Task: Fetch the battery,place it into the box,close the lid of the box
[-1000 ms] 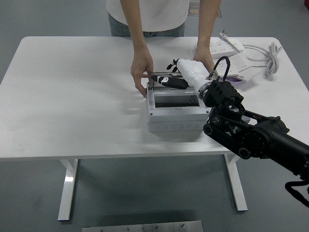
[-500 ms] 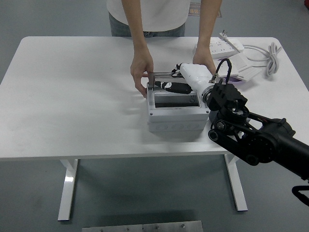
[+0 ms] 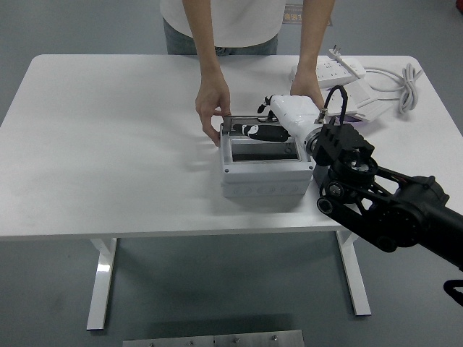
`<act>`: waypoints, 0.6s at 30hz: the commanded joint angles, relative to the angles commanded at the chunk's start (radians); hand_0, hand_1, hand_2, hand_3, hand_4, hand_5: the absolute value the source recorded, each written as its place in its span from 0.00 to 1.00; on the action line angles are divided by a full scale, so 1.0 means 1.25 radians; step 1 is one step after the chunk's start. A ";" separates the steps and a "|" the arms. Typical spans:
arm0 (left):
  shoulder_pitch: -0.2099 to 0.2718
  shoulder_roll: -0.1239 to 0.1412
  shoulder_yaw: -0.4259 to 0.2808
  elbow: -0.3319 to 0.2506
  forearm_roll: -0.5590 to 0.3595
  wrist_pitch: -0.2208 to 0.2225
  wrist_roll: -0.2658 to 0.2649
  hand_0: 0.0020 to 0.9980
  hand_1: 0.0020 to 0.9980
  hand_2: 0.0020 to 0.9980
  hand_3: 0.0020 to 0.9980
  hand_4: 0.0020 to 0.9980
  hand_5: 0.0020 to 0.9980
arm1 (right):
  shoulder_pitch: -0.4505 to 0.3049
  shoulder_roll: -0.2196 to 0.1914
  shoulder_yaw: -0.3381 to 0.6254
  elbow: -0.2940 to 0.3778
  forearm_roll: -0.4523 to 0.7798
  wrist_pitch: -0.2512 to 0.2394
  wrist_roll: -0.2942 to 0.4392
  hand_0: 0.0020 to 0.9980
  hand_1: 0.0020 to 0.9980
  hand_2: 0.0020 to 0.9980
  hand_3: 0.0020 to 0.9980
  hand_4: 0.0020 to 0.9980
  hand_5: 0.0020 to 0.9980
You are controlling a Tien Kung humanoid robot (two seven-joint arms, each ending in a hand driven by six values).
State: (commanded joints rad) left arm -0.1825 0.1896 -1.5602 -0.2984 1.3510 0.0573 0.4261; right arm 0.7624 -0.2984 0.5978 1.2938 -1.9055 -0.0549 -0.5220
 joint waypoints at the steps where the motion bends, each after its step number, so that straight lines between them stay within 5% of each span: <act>1: 0.000 0.000 0.000 0.000 0.000 0.000 0.000 0.59 0.72 0.67 0.61 0.70 0.17 | 0.000 0.000 0.000 0.001 0.000 0.001 -0.001 0.59 0.48 0.59 0.70 0.95 1.00; 18: 0.000 0.001 0.000 -0.001 0.000 -0.001 0.002 0.59 0.72 0.67 0.61 0.70 0.17 | -0.006 -0.004 -0.013 0.022 -0.007 0.028 -0.017 0.57 0.48 0.59 0.70 0.92 1.00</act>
State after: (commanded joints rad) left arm -0.1827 0.1905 -1.5607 -0.2993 1.3514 0.0560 0.4288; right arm 0.7549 -0.3034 0.5811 1.3218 -1.9139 -0.0201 -0.5434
